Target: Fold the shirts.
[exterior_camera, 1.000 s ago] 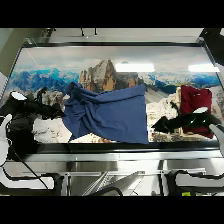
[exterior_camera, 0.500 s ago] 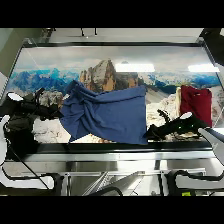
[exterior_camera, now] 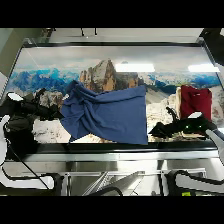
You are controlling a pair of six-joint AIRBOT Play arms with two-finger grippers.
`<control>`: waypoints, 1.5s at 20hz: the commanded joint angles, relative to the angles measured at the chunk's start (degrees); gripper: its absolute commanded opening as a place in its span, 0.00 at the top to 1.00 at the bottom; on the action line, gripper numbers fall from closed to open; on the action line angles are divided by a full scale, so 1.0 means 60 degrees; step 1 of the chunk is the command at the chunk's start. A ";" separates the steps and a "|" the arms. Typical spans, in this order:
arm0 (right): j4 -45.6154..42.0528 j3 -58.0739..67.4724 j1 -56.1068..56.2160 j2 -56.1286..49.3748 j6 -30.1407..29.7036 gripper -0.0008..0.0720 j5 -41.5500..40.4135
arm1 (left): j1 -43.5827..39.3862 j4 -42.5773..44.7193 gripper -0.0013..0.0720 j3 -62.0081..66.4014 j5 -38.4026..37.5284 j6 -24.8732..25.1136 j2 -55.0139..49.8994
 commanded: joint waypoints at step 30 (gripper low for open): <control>0.3588 0.3206 -0.0080 0.2521 -0.0940 0.96 0.0510 | 0.1657 -0.4324 0.96 0.0076 -0.0801 0.1162 0.3421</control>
